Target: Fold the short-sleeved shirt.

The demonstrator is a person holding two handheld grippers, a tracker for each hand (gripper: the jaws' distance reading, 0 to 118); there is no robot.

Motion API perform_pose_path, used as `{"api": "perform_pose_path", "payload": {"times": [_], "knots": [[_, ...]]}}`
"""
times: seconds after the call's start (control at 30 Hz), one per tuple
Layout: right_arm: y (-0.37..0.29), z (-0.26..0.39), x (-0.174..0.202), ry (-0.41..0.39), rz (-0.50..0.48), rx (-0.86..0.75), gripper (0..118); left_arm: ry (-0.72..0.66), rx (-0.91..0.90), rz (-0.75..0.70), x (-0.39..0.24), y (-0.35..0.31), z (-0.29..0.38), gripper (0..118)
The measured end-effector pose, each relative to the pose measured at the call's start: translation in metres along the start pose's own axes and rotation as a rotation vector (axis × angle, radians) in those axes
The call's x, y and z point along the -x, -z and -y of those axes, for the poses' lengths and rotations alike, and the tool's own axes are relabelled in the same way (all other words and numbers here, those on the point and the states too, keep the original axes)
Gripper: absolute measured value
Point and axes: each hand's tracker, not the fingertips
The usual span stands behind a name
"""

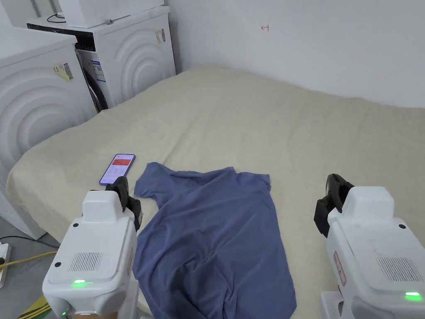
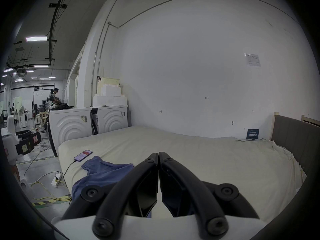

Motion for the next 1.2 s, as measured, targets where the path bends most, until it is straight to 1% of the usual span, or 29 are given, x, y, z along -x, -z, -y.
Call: {"api": "perform_pose_path", "payload": {"times": [0.13, 0.17, 0.27, 0.33, 0.37, 0.4, 0.47, 0.5, 0.53, 0.57, 0.6, 0.63, 0.67, 0.7, 0.73, 0.77, 0.8, 0.93, 0.97, 1.03, 1.07, 1.17, 1.2], "knots": [[0.001, 0.001, -0.010, -0.008, 0.020, 0.006, 0, -0.013, 0.120, 0.116, -0.016, 0.030, -0.002, 0], [0.002, 0.001, -0.012, -0.007, 0.026, 0.007, 0, -0.027, 0.183, 0.164, -0.021, 0.040, -0.002, 0], [0.004, 0.003, -0.022, -0.005, 0.048, 0.014, 0, -0.059, 0.291, 0.241, -0.037, 0.071, 0.004, 0], [0.004, 0.005, -0.028, -0.004, 0.063, 0.020, 0, -0.078, 0.420, 0.294, -0.051, 0.096, 0.011, 0], [0.005, 0.006, -0.031, -0.004, 0.070, 0.024, 0, -0.098, 0.449, 0.310, -0.055, 0.105, 0.015, 0], [0.005, 0.007, -0.034, -0.005, 0.077, 0.028, 0, -0.106, 0.526, 0.331, -0.062, 0.117, 0.021, 0], [0.006, 0.009, -0.040, -0.005, 0.091, 0.036, 0, -0.115, 0.633, 0.351, -0.075, 0.138, 0.034, 0], [0.006, 0.011, -0.043, -0.005, 0.100, 0.040, 0, -0.108, 0.730, 0.369, -0.081, 0.148, 0.044, 0], [0.006, 0.012, -0.047, -0.006, 0.108, 0.046, 0, -0.115, 0.764, 0.369, -0.088, 0.155, 0.053, 0], [0.006, 0.013, -0.049, -0.006, 0.113, 0.050, 0, -0.105, 0.811, 0.378, -0.093, 0.161, 0.060, 3], [0.006, 0.015, -0.052, -0.006, 0.120, 0.054, 0, -0.080, 0.841, 0.366, -0.099, 0.166, 0.068, 11], [0.006, 0.017, -0.055, -0.008, 0.128, 0.060, 0, -0.071, 0.844, 0.362, -0.104, 0.169, 0.075, 22], [0.006, 0.018, -0.058, -0.008, 0.133, 0.064, 0, -0.059, 0.874, 0.358, -0.108, 0.172, 0.080, 43], [0.007, 0.019, -0.061, -0.009, 0.138, 0.070, 0, -0.045, 0.920, 0.360, -0.112, 0.177, 0.087, 75], [0.007, 0.021, -0.064, -0.009, 0.145, 0.075, 0, -0.030, 0.968, 0.367, -0.117, 0.179, 0.093, 91], [0.006, 0.022, -0.066, -0.009, 0.150, 0.077, 0, -0.025, 0.979, 0.356, -0.120, 0.179, 0.097, 100], [0.006, 0.023, -0.068, -0.008, 0.156, 0.080, 0, -0.024, 0.970, 0.344, -0.123, 0.179, 0.101, 101], [0.006, 0.027, -0.075, -0.003, 0.168, 0.096, 0, 0.042, 1.035, 0.307, -0.135, 0.186, 0.122, 101], [0.005, 0.028, -0.076, -0.003, 0.171, 0.098, 0, 0.049, 1.050, 0.305, -0.137, 0.187, 0.126, 100], [0.003, 0.029, -0.079, -0.007, 0.175, 0.102, 0, 0.044, 1.077, 0.302, -0.140, 0.187, 0.131, 90], [0.003, 0.029, -0.080, -0.008, 0.176, 0.104, 0, 0.035, 1.077, 0.298, -0.140, 0.186, 0.130, 88], [0.000, 0.031, -0.085, -0.008, 0.184, 0.111, 0, 0.026, 1.080, 0.292, -0.143, 0.183, 0.121, 58], [-0.001, 0.031, -0.086, -0.005, 0.188, 0.113, 0, 0.027, 1.077, 0.299, -0.143, 0.182, 0.118, 39]]}}
